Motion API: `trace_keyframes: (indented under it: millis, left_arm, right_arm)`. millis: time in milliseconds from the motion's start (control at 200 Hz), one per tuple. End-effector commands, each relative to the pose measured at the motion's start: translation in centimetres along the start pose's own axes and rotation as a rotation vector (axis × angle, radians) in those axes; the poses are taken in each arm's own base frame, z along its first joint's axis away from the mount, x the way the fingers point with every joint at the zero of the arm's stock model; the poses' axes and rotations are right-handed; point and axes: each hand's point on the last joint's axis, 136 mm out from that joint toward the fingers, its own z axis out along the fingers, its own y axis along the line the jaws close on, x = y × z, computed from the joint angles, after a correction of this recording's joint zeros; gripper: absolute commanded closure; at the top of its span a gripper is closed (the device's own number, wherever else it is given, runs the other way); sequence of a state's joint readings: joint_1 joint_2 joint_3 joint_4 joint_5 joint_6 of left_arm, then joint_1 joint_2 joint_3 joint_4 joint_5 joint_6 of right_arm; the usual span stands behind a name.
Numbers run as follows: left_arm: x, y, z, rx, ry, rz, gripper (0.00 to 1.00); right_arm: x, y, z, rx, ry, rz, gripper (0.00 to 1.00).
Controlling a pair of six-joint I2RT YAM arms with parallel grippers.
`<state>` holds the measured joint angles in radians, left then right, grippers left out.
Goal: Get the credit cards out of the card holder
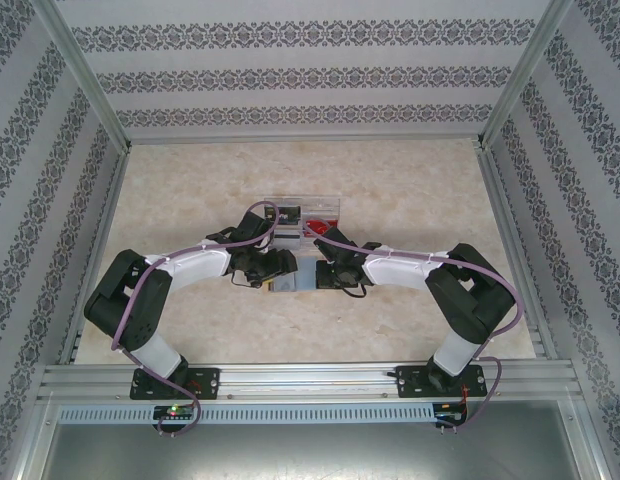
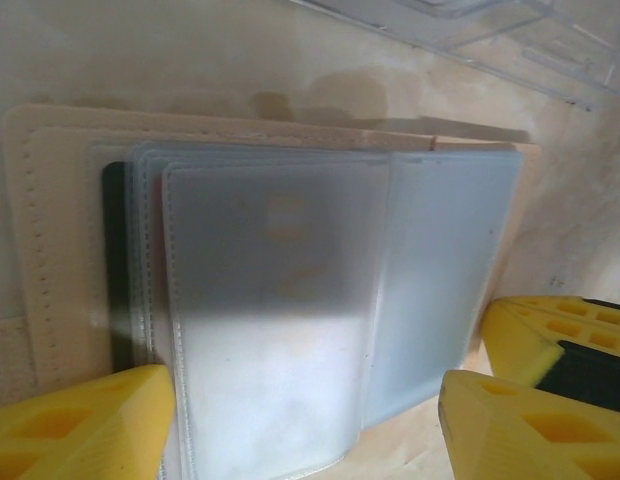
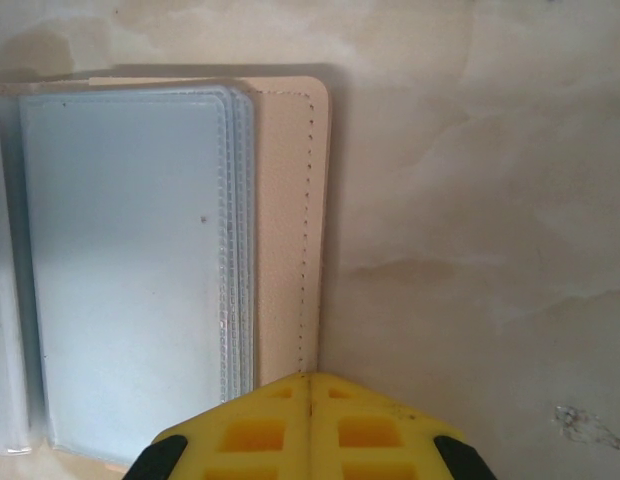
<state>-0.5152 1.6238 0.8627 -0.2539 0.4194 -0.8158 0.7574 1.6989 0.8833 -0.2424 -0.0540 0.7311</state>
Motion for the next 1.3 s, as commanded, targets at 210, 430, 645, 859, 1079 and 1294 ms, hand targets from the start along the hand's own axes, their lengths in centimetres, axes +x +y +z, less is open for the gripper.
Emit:
trace_keyframes:
  millis: [210,430,645,859,1079,1294]
  left_arm:
    - [0.4,-1.0,0.5,0.058,0.025,0.025,0.24]
    - [0.2,-1.4,0.0,0.064,0.014,0.032,0.15]
    - [0.1,-1.4,-0.6,0.052,0.002,0.039,0.04]
    - [-0.2,-2.0,-1.4,0.066,-0.016,0.061,0.00]
    - [-0.3,-2.4,-2.6,0.071,-0.031,0.082,0.00]
    - [-0.8,-1.4,-3.7,0.045,-0.056,0.074,0.08]
  right_arm:
    - [1.7,-0.4,1.2,0.020,0.064,0.000,1.00]
    - [1.7,-0.4,1.1,0.022,0.062,-0.001,1.00]
    - [0.9,-0.4,0.3,0.025,0.033,-0.004,0.99]
    - [-1.4,-0.4,-2.7,0.008,-0.060,0.011,0.89]
    - [-2.9,0.7,-5.0,-0.035,-0.118,0.018,0.77]
    - [-3.7,3.2,-5.7,-0.132,-0.123,0.037,0.79]
